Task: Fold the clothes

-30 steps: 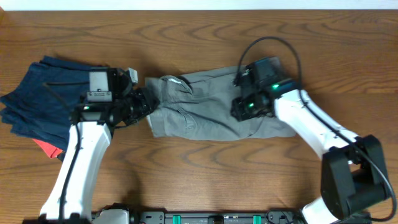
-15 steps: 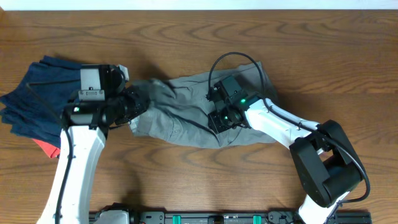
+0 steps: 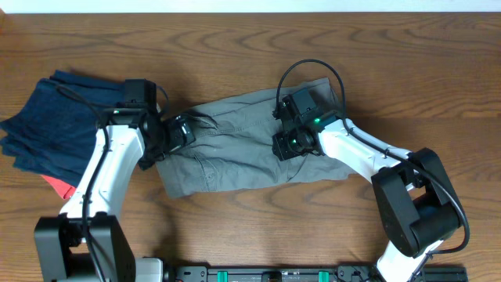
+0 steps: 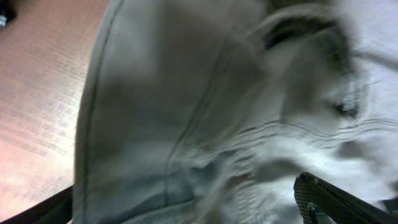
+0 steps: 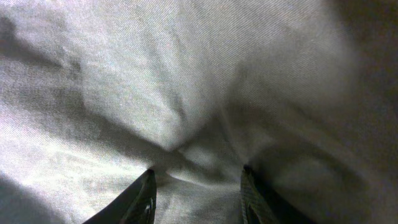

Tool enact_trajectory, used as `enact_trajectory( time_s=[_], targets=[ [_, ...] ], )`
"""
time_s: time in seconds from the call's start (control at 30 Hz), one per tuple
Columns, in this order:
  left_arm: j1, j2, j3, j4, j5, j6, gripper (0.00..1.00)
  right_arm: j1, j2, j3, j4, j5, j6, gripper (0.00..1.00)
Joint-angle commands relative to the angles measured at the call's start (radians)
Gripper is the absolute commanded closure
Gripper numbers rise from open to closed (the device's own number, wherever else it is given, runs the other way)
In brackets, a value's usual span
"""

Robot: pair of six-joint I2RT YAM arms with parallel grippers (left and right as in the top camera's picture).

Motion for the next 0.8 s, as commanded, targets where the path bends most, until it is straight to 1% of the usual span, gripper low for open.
enact_trajectory(
  time_s=[0.0,0.1,0.27,0.5,0.77],
  targets=[
    [0.006,0.024,-0.007,-0.052,-0.093,0.005,0.02,-0.008,0.008,-0.008,-0.001,0.024,0.010,0.57],
    [0.006,0.032,-0.015,-0.084,-0.142,0.002,0.02,-0.008,0.008,-0.008,-0.002,0.025,0.011,0.57],
    [0.006,0.033,-0.027,-0.052,-0.134,-0.022,0.02,-0.008,0.008,-0.008,-0.001,0.024,0.011,0.56],
    [0.006,0.050,-0.103,0.089,-0.074,-0.020,0.02,-0.008,0.008,-0.008,-0.003,0.024,0.011,0.56],
    [0.006,0.117,-0.223,0.278,0.018,-0.020,0.02,-0.008,0.008,-0.008,-0.012,0.026,0.007,0.56]
  ],
)
